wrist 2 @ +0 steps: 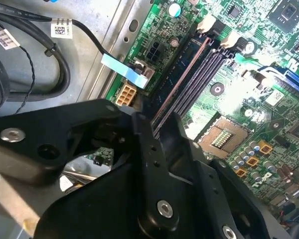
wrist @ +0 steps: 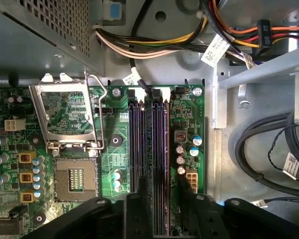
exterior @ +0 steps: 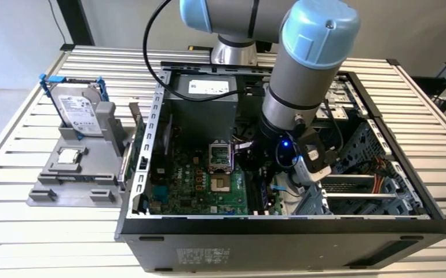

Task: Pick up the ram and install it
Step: 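Insert the ram into the slot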

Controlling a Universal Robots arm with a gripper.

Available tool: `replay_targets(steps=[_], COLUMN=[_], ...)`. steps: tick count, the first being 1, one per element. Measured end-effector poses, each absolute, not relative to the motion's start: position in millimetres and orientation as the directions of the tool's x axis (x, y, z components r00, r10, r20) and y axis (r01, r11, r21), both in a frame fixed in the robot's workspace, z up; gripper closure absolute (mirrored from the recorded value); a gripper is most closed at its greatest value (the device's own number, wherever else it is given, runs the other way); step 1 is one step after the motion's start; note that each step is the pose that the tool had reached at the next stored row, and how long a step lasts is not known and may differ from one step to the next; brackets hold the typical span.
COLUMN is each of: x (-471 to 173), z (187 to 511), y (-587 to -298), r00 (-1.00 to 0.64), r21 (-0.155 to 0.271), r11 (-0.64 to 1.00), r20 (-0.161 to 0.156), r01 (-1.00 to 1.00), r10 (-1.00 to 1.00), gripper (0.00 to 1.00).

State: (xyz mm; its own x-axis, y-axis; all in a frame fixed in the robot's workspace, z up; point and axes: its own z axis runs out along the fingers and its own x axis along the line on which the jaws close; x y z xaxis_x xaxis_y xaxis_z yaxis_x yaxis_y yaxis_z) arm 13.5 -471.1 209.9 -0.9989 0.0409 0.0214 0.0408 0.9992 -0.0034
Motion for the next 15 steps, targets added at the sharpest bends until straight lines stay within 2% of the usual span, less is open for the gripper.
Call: replay_targets(steps=[10, 15], x=[13.6, 13.5], z=[210.9, 231.6], y=[-471.1, -471.1], r00=[-0.999, -0.999], r21=[-0.003, -0.003], r11=[0.999, 0.999], r20=[0.026, 0.027], r01=[0.041, 0.045], r10=[0.041, 0.045], gripper=[0.0, 0.0])
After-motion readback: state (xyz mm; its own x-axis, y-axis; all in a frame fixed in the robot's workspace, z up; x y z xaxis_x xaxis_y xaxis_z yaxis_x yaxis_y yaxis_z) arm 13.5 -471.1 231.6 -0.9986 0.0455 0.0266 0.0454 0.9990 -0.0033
